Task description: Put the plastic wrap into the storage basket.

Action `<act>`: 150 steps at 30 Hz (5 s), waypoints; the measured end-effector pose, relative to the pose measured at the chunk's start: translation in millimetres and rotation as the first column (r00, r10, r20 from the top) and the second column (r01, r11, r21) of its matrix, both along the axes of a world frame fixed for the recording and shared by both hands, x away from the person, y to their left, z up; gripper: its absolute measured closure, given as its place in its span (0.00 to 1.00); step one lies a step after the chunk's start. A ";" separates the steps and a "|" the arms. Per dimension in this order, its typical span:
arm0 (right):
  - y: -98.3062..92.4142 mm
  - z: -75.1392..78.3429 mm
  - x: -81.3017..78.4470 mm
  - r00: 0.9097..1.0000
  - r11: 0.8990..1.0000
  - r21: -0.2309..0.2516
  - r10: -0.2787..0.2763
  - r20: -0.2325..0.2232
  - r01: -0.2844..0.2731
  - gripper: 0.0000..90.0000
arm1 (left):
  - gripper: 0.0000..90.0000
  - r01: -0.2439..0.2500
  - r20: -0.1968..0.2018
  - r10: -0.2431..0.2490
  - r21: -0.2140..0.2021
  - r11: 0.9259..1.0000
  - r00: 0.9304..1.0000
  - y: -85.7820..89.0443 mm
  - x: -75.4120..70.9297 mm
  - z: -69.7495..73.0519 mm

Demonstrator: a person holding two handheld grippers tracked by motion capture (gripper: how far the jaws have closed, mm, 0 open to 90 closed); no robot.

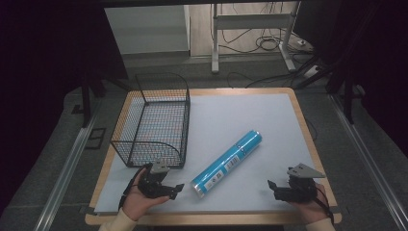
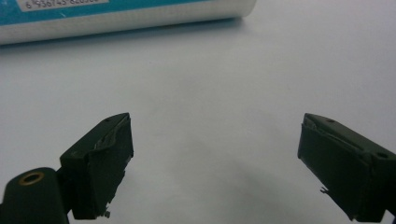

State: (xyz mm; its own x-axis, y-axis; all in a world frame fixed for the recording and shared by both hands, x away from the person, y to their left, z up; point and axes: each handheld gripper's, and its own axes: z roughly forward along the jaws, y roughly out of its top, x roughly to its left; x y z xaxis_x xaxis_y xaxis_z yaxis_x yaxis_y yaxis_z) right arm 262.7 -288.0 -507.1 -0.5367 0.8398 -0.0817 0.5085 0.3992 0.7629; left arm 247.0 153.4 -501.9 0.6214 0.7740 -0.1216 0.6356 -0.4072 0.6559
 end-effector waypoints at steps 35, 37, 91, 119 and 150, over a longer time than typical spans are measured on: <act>1.3 -0.3 -1.8 1.000 1.000 -0.016 0.005 0.011 -0.005 0.12 | 0.22 0.062 0.023 -0.063 0.016 0.998 0.998 -29.7 11.1 50.7; 1.5 -0.4 -1.9 1.000 1.000 -0.017 0.006 0.011 -0.006 0.12 | 0.22 0.072 0.024 -0.073 0.019 0.997 0.997 -33.2 12.1 51.9; 1.7 -2.5 -3.5 0.999 0.999 -0.048 0.016 0.035 -0.015 0.12 | 0.20 0.227 -0.114 -0.212 0.148 0.963 0.971 -150.1 76.2 57.2; 1.4 -3.3 -2.5 0.999 0.999 -0.046 0.018 0.027 -0.016 0.12 | 0.20 0.246 -0.199 -0.205 0.211 0.946 0.958 -184.9 118.5 24.5; 1.2 -3.2 -2.0 1.000 0.999 -0.052 0.013 0.027 -0.011 0.12 | 0.34 0.247 -0.334 -0.160 0.239 0.939 0.929 -196.6 136.3 5.2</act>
